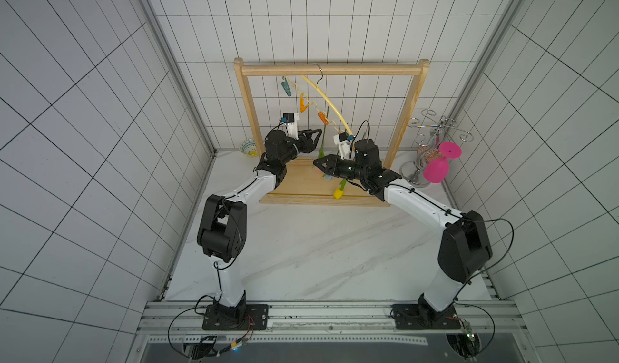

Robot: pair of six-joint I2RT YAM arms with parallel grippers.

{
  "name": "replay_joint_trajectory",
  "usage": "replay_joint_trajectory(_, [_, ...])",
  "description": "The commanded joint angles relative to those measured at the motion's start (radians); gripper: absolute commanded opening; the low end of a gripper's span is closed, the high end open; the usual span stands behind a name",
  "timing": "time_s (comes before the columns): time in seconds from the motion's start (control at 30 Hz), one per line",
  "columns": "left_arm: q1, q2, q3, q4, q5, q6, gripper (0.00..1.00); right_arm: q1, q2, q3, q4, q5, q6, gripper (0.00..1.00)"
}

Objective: Dry the flowers on a clothes hanger
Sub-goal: Clamp the flower onto the hanger.

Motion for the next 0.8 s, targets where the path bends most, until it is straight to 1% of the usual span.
replay_joint_trajectory(0.0, [-0.011, -0.023, -0.014, 0.031, -0.010, -0.008, 0.56, -0.009, -0.044, -0.033, 0.012, -0.079, -0.048, 0.36])
replay_joint_trajectory(0.13, [-0.020, -0.021, -0.016, 0.037, -0.013, -0.016, 0.56, -0.009, -0.053, -0.054, 0.023, -0.159, -0.091, 0.41])
replay_joint_trajectory(0.23, [-0.027, -0.026, -0.019, 0.040, -0.020, -0.015, 0.56, -0.008, -0.069, -0.090, 0.014, -0.177, -0.131, 0.45])
replay_joint_trajectory(0.33, [-0.031, -0.036, -0.024, 0.043, -0.025, -0.012, 0.56, -0.008, -0.092, -0.121, -0.066, -0.173, -0.218, 0.50])
replay_joint_trajectory(0.47, [-0.033, -0.041, -0.026, 0.042, -0.034, -0.007, 0.56, -0.007, -0.124, -0.149, -0.194, -0.202, -0.356, 0.54])
replay_joint_trajectory(0.5, [-0.033, -0.041, -0.026, 0.042, -0.035, -0.007, 0.56, -0.006, -0.131, -0.154, -0.212, -0.199, -0.386, 0.55])
replay_joint_trajectory(0.57, [-0.035, -0.039, -0.025, 0.043, -0.035, -0.008, 0.56, 0.000, -0.153, -0.159, -0.267, -0.157, -0.449, 0.57])
replay_joint_trajectory(0.7, [-0.039, -0.042, -0.036, 0.045, -0.041, -0.004, 0.56, 0.012, -0.184, -0.151, -0.357, -0.104, -0.553, 0.65])
replay_joint_trajectory(0.77, [-0.041, -0.047, -0.046, 0.046, -0.045, -0.002, 0.56, 0.022, -0.203, -0.146, -0.393, -0.084, -0.610, 0.67])
